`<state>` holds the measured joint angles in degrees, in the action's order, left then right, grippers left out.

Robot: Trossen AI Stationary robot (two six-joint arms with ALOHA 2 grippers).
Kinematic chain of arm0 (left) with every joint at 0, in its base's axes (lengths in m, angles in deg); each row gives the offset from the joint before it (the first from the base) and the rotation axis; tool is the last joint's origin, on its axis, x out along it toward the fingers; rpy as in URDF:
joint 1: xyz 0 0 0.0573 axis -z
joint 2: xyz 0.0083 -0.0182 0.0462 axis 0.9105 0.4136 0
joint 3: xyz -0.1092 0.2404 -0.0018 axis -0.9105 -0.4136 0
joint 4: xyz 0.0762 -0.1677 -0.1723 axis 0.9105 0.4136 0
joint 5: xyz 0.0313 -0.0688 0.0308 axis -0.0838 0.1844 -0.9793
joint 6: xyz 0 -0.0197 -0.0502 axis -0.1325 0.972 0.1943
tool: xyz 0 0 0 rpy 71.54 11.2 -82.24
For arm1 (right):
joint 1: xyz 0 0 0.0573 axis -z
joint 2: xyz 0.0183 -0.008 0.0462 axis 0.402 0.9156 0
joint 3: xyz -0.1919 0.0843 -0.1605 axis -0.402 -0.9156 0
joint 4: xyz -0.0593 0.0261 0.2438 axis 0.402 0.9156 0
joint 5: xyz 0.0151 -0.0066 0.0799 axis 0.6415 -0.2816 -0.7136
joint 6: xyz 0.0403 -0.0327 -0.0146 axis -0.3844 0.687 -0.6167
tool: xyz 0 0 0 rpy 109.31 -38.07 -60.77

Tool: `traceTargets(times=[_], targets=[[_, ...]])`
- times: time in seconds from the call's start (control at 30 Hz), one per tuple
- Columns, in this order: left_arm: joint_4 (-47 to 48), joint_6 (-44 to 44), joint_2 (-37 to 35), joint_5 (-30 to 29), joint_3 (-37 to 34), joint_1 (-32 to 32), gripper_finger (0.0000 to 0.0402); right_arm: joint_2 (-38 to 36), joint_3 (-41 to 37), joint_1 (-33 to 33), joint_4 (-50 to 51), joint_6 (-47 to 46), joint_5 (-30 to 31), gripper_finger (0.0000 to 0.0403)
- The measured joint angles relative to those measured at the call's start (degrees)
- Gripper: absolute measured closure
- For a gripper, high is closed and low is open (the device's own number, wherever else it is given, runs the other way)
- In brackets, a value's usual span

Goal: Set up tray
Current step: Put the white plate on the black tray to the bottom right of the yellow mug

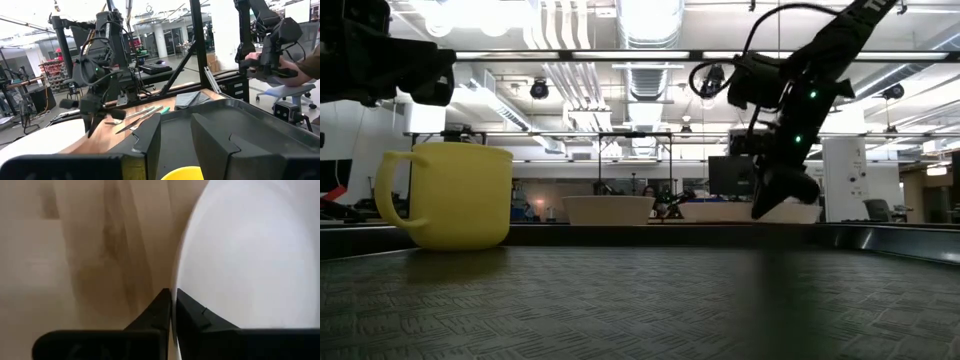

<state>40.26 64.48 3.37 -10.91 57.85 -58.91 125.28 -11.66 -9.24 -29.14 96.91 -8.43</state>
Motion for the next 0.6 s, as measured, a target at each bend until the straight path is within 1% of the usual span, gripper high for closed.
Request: traceTargets(times=[0.17, 0.3, 0.4, 0.6], targets=[[0.0, 0.0, 0.0, -0.01, 0.0, 0.0, 0.0307, -4.5, 0.0, -0.66, 2.34, -1.24, -0.2, 0.0395], [0.0, 0.0, 0.0, 0.0, 0.0, 0.0, 0.0307, -8.62, 0.0, -2.93, 4.34, -1.36, -0.26, 0.0395], [0.0, 0.0, 0.0, 0.0, 0.0, 0.0, 0.0307, -11.21, -0.01, -5.9, 6.8, 0.12, -0.25, 0.0395], [0.02, 0.0, 0.0, -0.01, 0.0, 0.01, 0.0307, -14.51, -0.01, -14.4, 8.96, 4.92, -0.6, 0.0395]])
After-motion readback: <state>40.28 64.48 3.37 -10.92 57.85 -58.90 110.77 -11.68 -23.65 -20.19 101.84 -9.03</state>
